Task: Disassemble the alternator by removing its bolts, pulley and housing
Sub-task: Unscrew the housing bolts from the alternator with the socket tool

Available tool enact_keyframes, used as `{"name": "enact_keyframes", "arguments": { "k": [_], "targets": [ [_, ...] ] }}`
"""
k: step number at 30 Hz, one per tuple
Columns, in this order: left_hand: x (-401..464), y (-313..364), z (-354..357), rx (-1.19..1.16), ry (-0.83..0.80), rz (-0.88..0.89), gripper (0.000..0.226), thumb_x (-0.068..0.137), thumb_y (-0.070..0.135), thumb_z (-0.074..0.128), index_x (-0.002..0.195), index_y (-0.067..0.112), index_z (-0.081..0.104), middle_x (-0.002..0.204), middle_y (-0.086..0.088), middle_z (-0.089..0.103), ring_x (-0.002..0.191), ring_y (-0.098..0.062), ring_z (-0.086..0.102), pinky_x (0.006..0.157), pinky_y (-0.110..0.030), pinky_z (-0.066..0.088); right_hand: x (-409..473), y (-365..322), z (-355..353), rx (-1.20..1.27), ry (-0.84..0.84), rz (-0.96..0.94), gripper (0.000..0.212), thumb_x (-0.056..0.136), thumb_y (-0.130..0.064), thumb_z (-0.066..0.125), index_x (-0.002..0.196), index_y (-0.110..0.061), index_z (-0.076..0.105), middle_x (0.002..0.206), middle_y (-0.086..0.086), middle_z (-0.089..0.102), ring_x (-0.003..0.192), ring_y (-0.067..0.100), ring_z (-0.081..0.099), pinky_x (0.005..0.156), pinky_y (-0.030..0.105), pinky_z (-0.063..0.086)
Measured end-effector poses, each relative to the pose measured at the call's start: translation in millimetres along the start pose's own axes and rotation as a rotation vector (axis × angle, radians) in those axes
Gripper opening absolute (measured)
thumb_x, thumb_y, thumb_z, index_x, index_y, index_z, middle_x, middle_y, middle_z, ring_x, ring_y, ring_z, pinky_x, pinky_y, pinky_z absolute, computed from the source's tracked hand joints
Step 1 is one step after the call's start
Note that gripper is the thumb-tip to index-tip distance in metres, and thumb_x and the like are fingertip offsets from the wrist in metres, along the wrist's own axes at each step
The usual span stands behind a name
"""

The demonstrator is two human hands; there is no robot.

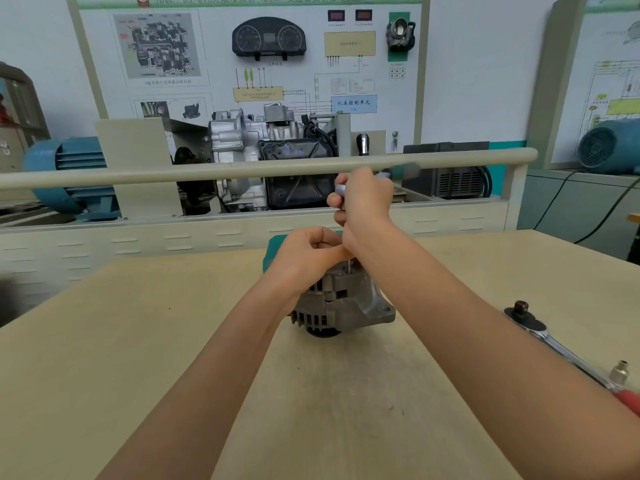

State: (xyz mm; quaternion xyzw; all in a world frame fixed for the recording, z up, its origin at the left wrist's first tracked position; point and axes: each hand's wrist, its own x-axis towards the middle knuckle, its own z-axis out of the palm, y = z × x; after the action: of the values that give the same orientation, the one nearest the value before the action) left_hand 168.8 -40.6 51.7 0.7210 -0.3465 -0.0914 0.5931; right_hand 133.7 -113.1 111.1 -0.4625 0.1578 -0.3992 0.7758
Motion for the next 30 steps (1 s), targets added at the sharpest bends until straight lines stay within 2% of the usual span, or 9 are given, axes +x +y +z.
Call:
{"name": "enact_keyframes", "arguments": {
  "k": [2,5,9,13,16,19,22,26,30],
  "targets": [
    [0.9,0.1,-1.4,0.007,-0.025,-0.012,0.012,0.08,0.027,0.075,0.088,0.02,0.07,0.087,0.005,0.074,0.087,-0.009,0.067,0.077,-0.023,0.05,1.4,-7.4,-2.0,-0.084,-0.143,0.142,0.029,0.092,-0.003,0.025,0.073,-0.011,0.046,0.05,-0.003,0.04,0.026,0.004,0.03,0.03,0.014,0.015],
    [1.1,0.6,-6.1,0.016,-0.097,-0.027,0.011,0.079,0.033,0.075,0.087,0.026,0.073,0.085,0.009,0.075,0.088,-0.009,0.069,0.082,-0.026,0.049,7.2,-14.4,-7.3,-0.068,-0.372,0.312,0.024,0.095,-0.006,0.027,0.088,-0.011,0.049,0.045,-0.009,0.042,0.026,0.002,0.026,0.03,0.013,0.012],
    [1.1,-0.6,-8.8,-0.01,-0.089,-0.016,0.007,0.077,0.029,0.078,0.081,0.025,0.073,0.082,0.007,0.075,0.085,-0.011,0.07,0.083,-0.028,0.052,7.3,-15.3,-11.7,-0.015,-0.433,0.353,0.021,0.095,-0.006,0.03,0.094,-0.01,0.051,0.047,-0.011,0.042,0.027,0.002,0.026,0.03,0.013,0.012],
    [2.0,-2.0,-2.9,-0.034,-0.034,0.0,0.01,0.075,0.024,0.079,0.082,0.021,0.072,0.079,0.006,0.075,0.079,-0.008,0.07,0.078,-0.024,0.054,4.0,-9.9,-8.6,-0.011,-0.231,0.216,0.029,0.091,-0.003,0.028,0.072,-0.013,0.047,0.047,-0.006,0.04,0.027,0.004,0.03,0.03,0.014,0.014],
    [2.7,-2.3,-0.2,0.012,0.043,0.009,0.009,0.08,0.013,0.073,0.077,0.021,0.07,0.075,0.005,0.072,0.079,-0.013,0.068,0.073,-0.026,0.053,0.8,1.5,1.7,0.003,0.023,-0.025,0.022,0.092,-0.001,0.029,0.086,-0.006,0.049,0.056,0.001,0.045,0.032,0.008,0.035,0.029,0.014,0.02],
    [2.4,-1.2,1.5,0.055,0.042,-0.003,0.008,0.084,0.012,0.068,0.082,0.02,0.069,0.085,-0.001,0.072,0.089,-0.019,0.068,0.083,-0.033,0.053,-0.3,3.7,5.9,0.026,0.049,-0.048,0.02,0.095,-0.002,0.03,0.092,-0.004,0.049,0.056,0.002,0.045,0.031,0.008,0.033,0.029,0.013,0.021],
    [0.7,0.3,-1.2,0.045,-0.03,-0.013,0.006,0.083,0.024,0.072,0.087,0.021,0.069,0.09,0.002,0.073,0.094,-0.016,0.067,0.087,-0.032,0.051,1.9,-4.2,1.1,-0.079,-0.078,0.1,0.026,0.091,-0.004,0.029,0.074,-0.009,0.048,0.042,-0.004,0.041,0.028,0.007,0.029,0.031,0.013,0.016],
    [-1.9,1.2,-11.1,0.046,-0.153,-0.011,0.012,0.083,0.033,0.072,0.091,0.024,0.074,0.09,0.005,0.076,0.092,-0.013,0.069,0.088,-0.029,0.049,8.6,-11.8,-6.5,-0.071,-0.398,0.292,0.023,0.093,-0.005,0.03,0.088,-0.008,0.052,0.043,-0.009,0.043,0.027,0.003,0.025,0.03,0.014,0.013],
    [-1.8,-0.4,-10.0,0.002,-0.104,0.007,0.003,0.08,0.027,0.075,0.08,0.025,0.073,0.078,0.007,0.075,0.078,-0.007,0.069,0.076,-0.024,0.048,10.2,-14.8,-14.5,-0.01,-0.558,0.381,0.022,0.093,-0.007,0.033,0.095,-0.006,0.055,0.044,-0.011,0.043,0.027,0.003,0.026,0.03,0.013,0.014]
  ]
}}
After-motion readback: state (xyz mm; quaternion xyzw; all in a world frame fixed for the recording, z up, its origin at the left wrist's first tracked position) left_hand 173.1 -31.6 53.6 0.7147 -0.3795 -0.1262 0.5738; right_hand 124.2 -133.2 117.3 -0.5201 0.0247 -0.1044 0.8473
